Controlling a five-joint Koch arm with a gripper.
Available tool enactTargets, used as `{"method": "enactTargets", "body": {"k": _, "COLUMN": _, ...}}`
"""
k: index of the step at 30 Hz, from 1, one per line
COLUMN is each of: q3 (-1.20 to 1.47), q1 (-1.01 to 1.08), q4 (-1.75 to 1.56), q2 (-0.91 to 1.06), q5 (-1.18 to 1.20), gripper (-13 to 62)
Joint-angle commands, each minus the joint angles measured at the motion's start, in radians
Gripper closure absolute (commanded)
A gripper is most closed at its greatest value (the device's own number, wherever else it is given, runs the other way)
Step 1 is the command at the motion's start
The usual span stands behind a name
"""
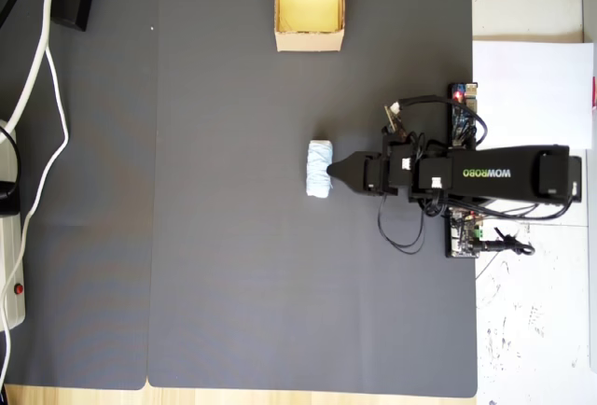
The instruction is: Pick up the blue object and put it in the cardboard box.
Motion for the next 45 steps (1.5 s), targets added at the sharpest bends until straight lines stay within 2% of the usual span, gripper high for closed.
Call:
{"method": "enactTargets", "body": {"k": 1, "q3": 0.040, "q1": 0.000, "q4": 0.112, "q2": 0.092, "q5": 0.006, "gripper": 15.2}}
{"method": "enactTargets", "body": {"k": 9, "q3": 0.038, "q1": 0.002, "q4": 0.097, "q2": 0.091, "q5": 0.002, "gripper": 15.2}}
{"method": "enactTargets", "body": {"k": 20, "q3": 0.038, "q1": 0.000, "q4": -0.123, "q2": 0.091, "q5": 0.002, "gripper": 15.4}}
{"method": "enactTargets", "body": {"k": 31, "q3": -0.081, "q1": 0.003, "q4": -0.179, "q2": 0.087, "q5": -0.061, "gripper": 15.5}}
{"method": "enactTargets", "body": {"k": 45, "q3": -0.396, "q1": 0.015, "q4": 0.354, "q2": 0.006, "q5": -0.071, "gripper": 16.3}}
